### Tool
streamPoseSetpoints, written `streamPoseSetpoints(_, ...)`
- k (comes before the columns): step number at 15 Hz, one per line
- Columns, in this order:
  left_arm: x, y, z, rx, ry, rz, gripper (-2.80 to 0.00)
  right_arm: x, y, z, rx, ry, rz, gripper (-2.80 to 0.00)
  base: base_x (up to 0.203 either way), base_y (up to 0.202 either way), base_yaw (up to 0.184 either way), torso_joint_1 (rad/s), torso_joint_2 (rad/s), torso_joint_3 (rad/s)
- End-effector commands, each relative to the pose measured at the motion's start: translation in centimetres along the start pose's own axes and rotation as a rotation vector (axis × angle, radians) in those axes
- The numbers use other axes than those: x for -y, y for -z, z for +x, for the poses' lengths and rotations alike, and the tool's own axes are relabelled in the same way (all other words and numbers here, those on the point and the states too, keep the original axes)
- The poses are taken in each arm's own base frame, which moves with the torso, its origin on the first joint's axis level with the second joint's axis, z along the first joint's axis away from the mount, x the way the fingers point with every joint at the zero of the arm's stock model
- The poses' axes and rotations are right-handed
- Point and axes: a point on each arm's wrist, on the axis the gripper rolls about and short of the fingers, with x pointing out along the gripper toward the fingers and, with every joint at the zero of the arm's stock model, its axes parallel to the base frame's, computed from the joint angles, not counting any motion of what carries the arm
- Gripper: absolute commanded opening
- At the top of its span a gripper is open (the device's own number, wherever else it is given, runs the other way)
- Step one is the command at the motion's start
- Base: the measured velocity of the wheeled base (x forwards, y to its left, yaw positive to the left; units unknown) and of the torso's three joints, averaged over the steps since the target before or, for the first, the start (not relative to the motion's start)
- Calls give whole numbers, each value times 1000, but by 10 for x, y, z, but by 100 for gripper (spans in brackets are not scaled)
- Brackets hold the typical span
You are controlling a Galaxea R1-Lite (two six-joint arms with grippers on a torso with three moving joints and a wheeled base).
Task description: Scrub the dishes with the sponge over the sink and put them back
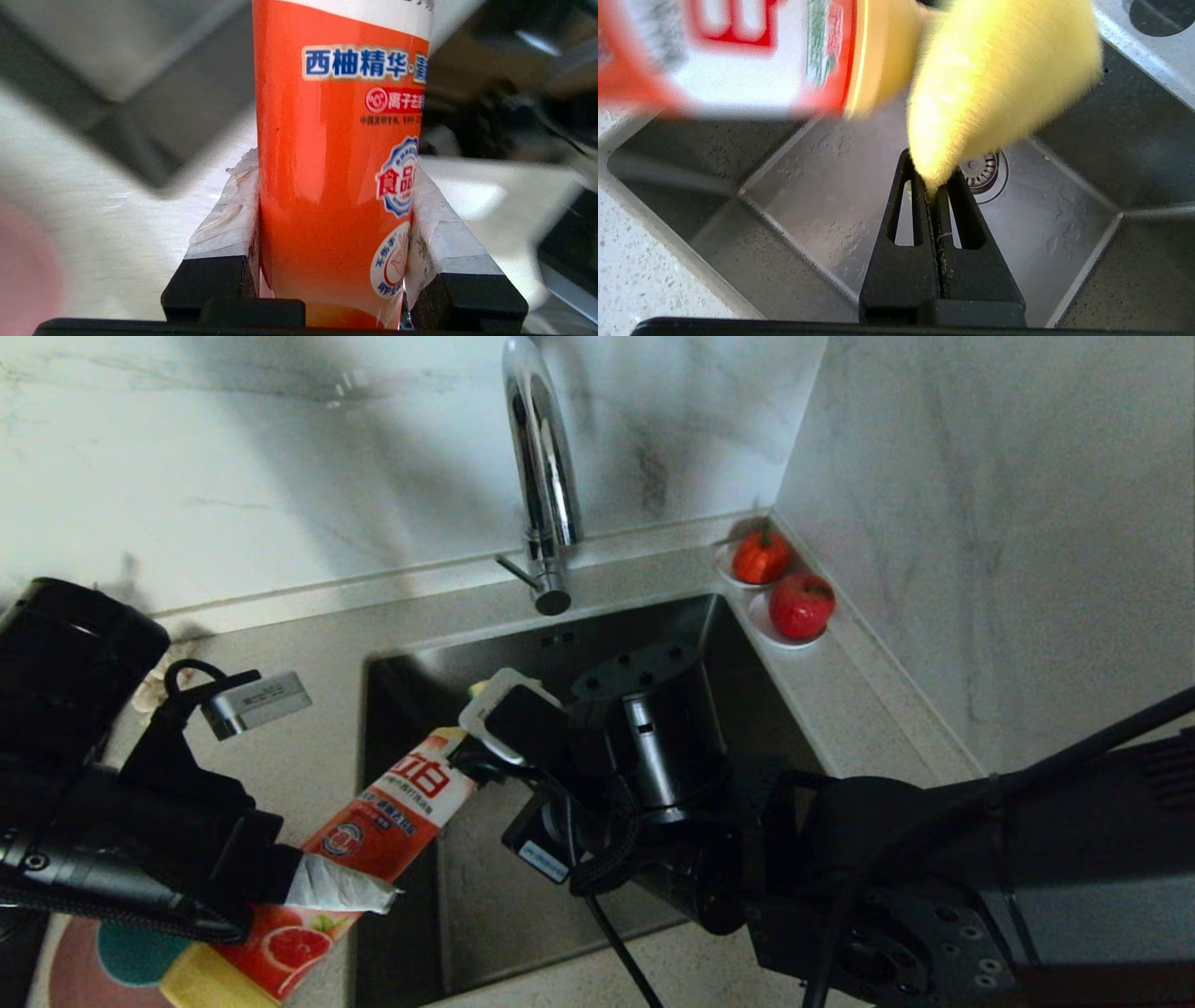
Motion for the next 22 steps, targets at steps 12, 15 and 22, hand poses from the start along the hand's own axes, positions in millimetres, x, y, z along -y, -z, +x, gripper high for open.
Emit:
streamPoseSetpoints(12, -21, -20, -16, 420, -271, 37, -280, 20, -4, -18, -5, 42, -3, -280, 0, 0, 0, 0, 0, 0)
streamPoseSetpoints(15, -26, -24, -15, 623, -406, 63, -280, 33, -6, -30, -12, 61, 2, -280, 0, 0, 0, 0, 0, 0)
streamPoseSetpoints(22, -27, -43, -30, 976, -715, -51, -280, 45, -4, -40, -38, 77, 8, -280, 0, 0, 0, 0, 0, 0)
